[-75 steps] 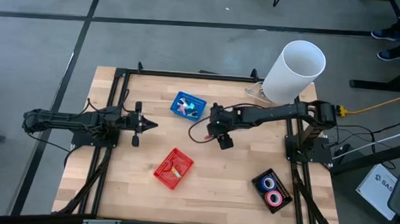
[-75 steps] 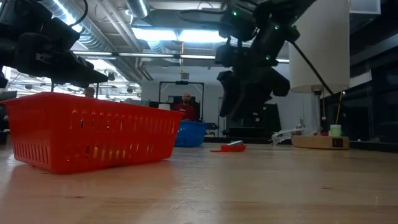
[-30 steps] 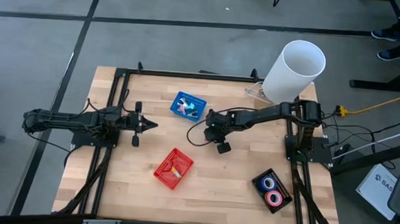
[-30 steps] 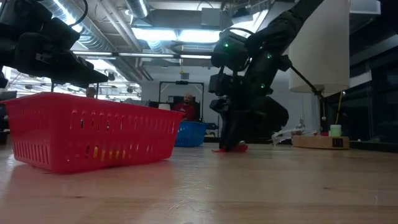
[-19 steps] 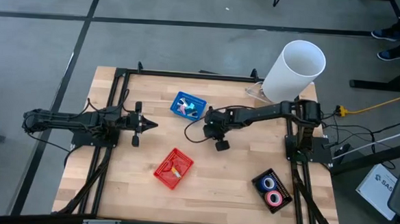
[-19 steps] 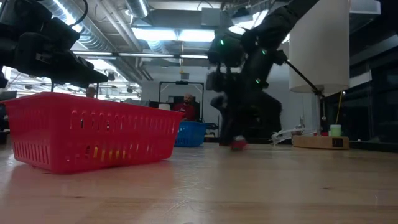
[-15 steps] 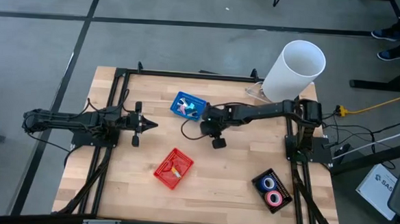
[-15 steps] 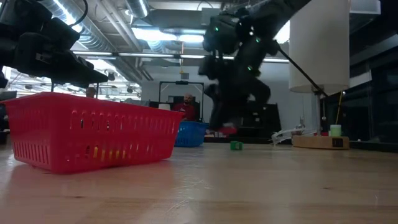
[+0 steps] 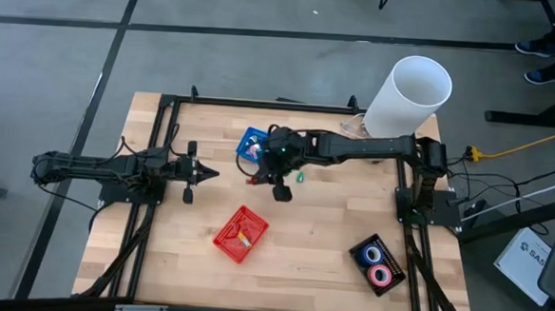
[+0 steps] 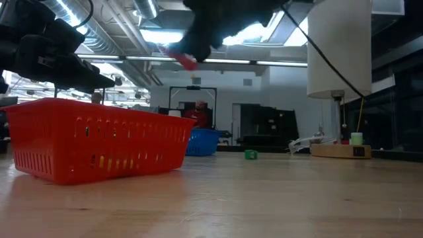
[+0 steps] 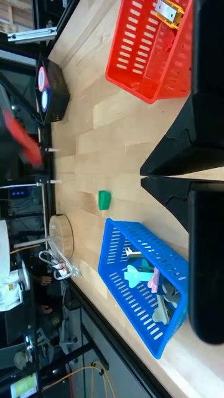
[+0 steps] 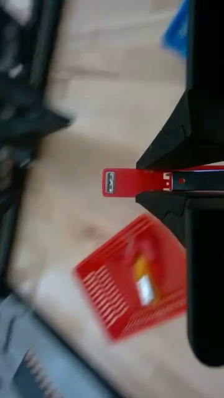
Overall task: Pick and place Stapler, Stapler remover, tape
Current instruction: Put the red stapler into the red bin
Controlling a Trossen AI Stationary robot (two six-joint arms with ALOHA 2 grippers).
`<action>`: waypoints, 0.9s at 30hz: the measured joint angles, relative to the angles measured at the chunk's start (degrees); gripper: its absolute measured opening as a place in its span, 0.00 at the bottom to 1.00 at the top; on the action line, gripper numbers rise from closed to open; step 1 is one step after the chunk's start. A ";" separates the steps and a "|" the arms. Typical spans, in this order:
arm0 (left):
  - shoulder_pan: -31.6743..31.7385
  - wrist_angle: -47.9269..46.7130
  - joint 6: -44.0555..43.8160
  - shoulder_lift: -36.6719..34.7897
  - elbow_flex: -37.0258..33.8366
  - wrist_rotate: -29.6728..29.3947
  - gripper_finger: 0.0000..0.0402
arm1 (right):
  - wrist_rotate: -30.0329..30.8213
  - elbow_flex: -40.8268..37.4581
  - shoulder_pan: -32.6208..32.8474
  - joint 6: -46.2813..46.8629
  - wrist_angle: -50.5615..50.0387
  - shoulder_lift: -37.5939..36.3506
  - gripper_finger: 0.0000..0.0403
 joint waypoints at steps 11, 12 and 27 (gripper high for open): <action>-0.02 0.00 -0.01 0.00 0.01 0.01 0.02 | -2.37 0.45 8.13 10.29 9.63 0.33 0.10; 0.00 0.00 -0.02 0.00 -0.01 0.00 0.02 | -1.49 0.46 8.87 11.01 10.40 0.59 0.10; -0.02 0.08 -0.02 0.07 0.02 0.01 0.02 | 20.64 0.49 18.31 34.18 14.56 6.64 0.10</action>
